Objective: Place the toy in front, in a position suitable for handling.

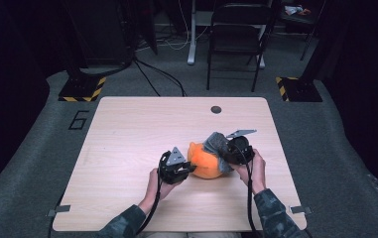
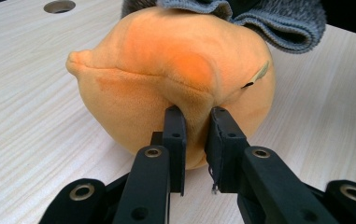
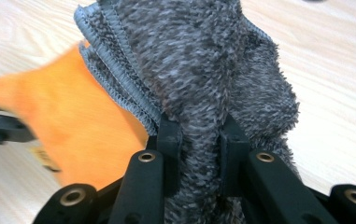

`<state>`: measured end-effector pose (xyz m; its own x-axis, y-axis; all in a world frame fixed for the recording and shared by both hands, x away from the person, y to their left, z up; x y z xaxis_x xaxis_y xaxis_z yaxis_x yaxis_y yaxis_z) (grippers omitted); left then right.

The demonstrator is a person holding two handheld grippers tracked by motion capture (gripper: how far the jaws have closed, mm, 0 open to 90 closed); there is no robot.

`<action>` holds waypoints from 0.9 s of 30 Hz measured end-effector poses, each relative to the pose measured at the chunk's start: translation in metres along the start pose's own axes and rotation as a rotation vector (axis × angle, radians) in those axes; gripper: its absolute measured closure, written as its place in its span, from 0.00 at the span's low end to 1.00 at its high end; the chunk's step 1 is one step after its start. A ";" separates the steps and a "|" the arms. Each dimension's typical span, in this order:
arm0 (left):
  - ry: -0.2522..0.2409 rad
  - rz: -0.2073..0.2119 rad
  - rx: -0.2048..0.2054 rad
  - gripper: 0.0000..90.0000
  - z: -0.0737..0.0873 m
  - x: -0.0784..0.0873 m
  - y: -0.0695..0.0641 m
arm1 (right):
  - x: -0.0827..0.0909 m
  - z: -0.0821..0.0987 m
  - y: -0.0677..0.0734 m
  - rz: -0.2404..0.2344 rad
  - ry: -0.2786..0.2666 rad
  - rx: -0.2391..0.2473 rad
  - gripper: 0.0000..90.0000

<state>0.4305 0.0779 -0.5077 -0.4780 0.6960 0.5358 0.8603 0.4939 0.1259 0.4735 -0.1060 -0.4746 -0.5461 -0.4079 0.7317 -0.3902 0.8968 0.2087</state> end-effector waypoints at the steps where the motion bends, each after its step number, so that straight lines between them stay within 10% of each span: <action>1: -0.001 -0.005 -0.001 0.87 0.000 0.000 0.000 | -0.001 0.001 -0.004 0.009 0.008 -0.007 0.83; 17: -0.010 -0.007 -0.003 0.87 -0.001 0.000 0.001 | -0.012 0.013 -0.039 0.076 0.093 -0.095 0.83; 27: -0.028 -0.001 -0.010 0.87 -0.004 -0.002 0.000 | 0.018 -0.011 0.008 -0.005 -0.021 -0.028 0.83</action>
Point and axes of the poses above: each handheld gripper's, and its own axes: x roughly backward along the jaws, z roughly out of its underside, y roughly to its left, the point moved 6 cm from there along -x, roughly forward along the jaws, and after that the axes turned 12 degrees about -x, right-handed, at the moved point
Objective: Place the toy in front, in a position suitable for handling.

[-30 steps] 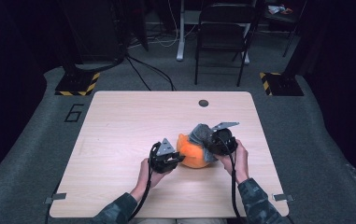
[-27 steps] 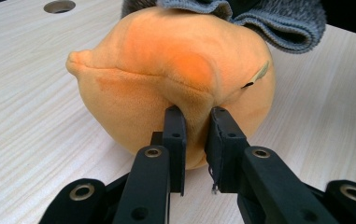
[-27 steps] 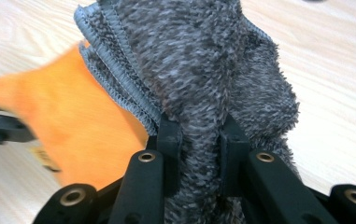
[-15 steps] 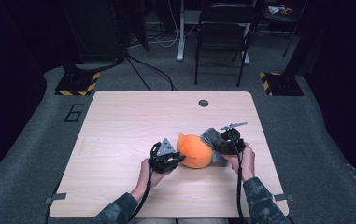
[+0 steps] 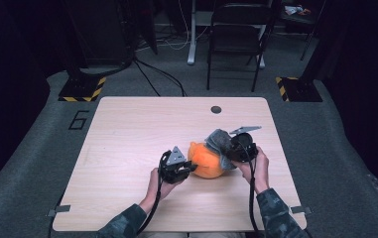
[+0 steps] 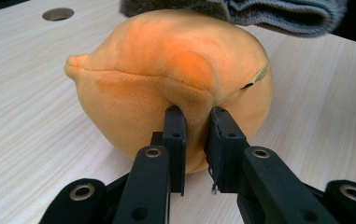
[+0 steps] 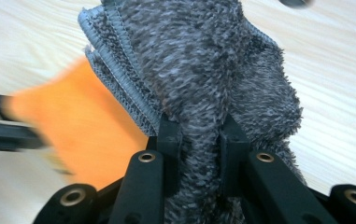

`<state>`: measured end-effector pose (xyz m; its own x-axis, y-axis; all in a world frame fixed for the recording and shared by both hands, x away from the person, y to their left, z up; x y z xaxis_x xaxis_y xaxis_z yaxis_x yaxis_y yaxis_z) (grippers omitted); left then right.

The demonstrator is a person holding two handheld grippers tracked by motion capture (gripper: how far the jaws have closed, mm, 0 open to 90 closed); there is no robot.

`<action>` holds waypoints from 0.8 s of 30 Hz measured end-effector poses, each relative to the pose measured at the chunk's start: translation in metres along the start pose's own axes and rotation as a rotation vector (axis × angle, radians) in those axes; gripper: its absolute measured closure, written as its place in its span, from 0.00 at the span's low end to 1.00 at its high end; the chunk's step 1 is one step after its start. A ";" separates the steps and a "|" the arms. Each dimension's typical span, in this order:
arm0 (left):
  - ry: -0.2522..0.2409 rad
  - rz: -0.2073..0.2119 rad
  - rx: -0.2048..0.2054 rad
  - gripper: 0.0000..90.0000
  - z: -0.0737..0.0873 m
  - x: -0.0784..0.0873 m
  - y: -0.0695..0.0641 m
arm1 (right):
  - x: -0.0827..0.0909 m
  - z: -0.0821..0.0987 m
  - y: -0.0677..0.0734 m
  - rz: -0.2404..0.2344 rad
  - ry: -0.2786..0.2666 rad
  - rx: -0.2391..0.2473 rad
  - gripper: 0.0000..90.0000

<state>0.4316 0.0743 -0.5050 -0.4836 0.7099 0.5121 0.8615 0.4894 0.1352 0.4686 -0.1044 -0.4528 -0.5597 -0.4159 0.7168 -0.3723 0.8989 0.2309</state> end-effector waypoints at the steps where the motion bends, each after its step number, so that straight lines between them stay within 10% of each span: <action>1: -0.003 0.003 -0.003 0.87 0.000 0.000 0.000 | 0.001 0.000 0.008 -0.006 0.000 0.020 0.83; 11: -0.007 0.004 -0.013 0.87 -0.001 0.000 -0.001 | -0.006 -0.001 0.049 -0.055 -0.013 0.108 0.83; 24: -0.001 0.004 -0.008 0.87 0.000 0.000 -0.002 | -0.011 0.006 0.028 -0.011 0.016 0.105 0.83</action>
Point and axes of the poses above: each handheld gripper's, and its own axes: x roughly backward along the jaws, z roughly out of its underside, y roughly to its left, the point moved 6 cm from there along -x, roughly forward along the jaws, and after that the axes turned 12 degrees about -x, right-handed, at the moved point
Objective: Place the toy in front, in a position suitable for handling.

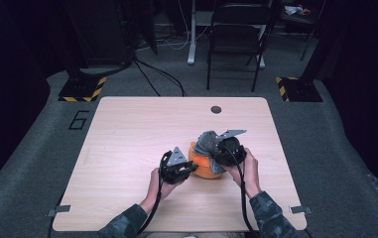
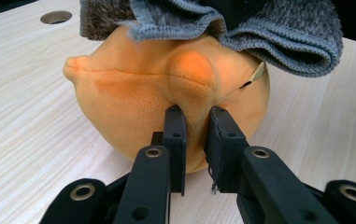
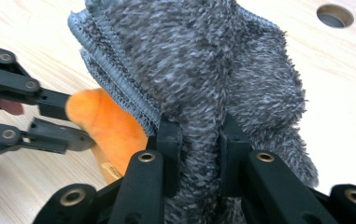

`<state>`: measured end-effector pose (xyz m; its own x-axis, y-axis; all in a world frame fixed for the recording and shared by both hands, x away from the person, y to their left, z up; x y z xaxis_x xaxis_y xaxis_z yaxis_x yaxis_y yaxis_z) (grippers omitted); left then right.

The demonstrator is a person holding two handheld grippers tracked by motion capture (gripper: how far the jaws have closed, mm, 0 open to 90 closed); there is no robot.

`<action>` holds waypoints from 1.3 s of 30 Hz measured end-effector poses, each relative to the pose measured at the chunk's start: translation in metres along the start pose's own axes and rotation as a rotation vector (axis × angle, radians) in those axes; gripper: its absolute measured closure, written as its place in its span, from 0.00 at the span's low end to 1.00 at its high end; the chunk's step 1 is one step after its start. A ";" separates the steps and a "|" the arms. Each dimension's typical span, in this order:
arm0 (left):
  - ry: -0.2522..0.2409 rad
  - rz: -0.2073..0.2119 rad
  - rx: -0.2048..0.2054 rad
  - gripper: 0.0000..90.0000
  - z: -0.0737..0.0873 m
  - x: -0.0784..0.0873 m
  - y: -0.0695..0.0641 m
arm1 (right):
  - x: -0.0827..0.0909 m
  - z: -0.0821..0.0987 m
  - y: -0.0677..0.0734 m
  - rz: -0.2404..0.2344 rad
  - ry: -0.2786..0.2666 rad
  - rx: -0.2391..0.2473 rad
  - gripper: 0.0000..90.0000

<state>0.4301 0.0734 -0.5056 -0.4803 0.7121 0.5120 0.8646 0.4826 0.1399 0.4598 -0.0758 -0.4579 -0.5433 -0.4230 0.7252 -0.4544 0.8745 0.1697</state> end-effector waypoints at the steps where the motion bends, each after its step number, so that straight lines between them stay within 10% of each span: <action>1: 0.001 0.001 0.000 0.87 0.000 0.000 0.000 | 0.001 0.001 -0.001 0.005 0.004 -0.007 0.83; 26: 0.004 0.007 0.006 0.87 0.002 0.000 0.002 | -0.021 0.025 -0.068 0.082 0.117 -0.181 0.83; 39: 0.006 0.000 0.004 0.87 0.003 0.001 0.002 | -0.040 0.037 -0.078 0.161 0.195 -0.158 0.83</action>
Point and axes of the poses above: each handheld gripper's, and its own axes: x roughly backward along the jaws, z roughly out of its underside, y roughly to its left, the point moved 6 cm from there along -x, roughly forward along the jaws, and after that the axes turned 12 degrees about -x, right-handed, at the moved point
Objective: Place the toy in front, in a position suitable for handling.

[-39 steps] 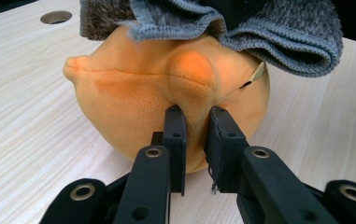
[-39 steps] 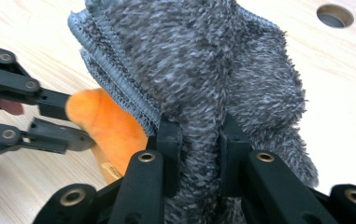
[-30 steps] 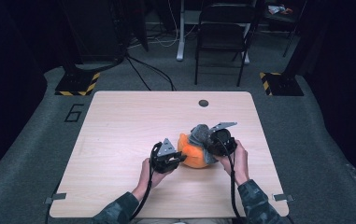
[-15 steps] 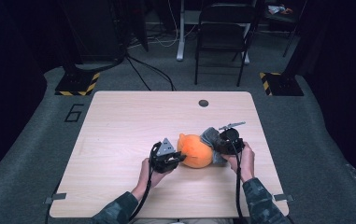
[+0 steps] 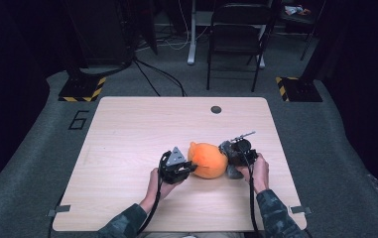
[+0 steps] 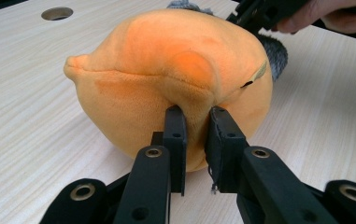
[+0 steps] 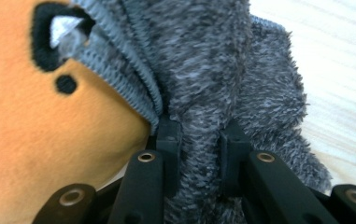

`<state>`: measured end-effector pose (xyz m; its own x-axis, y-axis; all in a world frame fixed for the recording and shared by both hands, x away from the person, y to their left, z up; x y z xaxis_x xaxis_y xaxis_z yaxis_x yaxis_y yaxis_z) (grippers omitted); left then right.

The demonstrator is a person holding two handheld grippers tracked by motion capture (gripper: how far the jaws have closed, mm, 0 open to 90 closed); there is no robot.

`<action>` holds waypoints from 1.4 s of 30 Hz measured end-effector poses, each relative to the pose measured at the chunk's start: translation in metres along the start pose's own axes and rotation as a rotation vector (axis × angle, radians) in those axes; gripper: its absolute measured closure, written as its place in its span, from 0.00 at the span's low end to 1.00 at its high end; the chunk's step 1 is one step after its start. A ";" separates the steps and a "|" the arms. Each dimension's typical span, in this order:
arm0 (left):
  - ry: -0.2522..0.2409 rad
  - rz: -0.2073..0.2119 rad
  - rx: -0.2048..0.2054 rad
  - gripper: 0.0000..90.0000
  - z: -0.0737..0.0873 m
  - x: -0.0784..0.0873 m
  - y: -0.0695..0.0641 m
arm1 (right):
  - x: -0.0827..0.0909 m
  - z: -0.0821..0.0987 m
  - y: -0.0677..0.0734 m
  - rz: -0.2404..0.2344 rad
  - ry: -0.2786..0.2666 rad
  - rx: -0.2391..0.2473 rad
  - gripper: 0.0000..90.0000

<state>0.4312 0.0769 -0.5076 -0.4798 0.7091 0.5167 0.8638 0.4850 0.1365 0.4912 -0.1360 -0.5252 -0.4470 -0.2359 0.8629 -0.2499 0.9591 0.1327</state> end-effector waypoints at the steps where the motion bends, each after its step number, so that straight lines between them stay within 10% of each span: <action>1: 0.000 -0.001 0.002 0.87 0.000 0.000 0.000 | 0.003 -0.001 0.001 0.013 -0.004 -0.010 0.83; 11: 0.001 -0.007 0.014 0.87 0.002 0.001 0.003 | 0.070 -0.024 0.027 -0.161 -0.204 0.002 0.83; 19: -0.001 -0.005 0.011 0.84 0.002 0.001 0.003 | 0.048 -0.014 0.048 -0.181 -0.126 0.061 0.83; 30: 0.034 -0.045 -0.078 0.45 0.005 -0.010 -0.003 | 0.040 -0.017 0.042 -0.159 -0.146 0.049 0.83; 42: 0.019 -0.115 -0.077 0.87 0.007 -0.016 -0.002 | 0.036 -0.018 0.042 -0.155 -0.183 0.038 0.83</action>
<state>0.4364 0.0684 -0.5215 -0.5742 0.6409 0.5094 0.8126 0.5217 0.2597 0.4805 -0.1008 -0.4798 -0.5484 -0.4077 0.7301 -0.3580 0.9035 0.2356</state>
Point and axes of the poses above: each handheld gripper's, and its own axes: x roughly backward along the jaws, z roughly out of its underside, y roughly to its left, the point moved 6 cm from there along -x, roughly forward along the jaws, and after that the axes turned 12 degrees about -x, right-handed, at the moved point
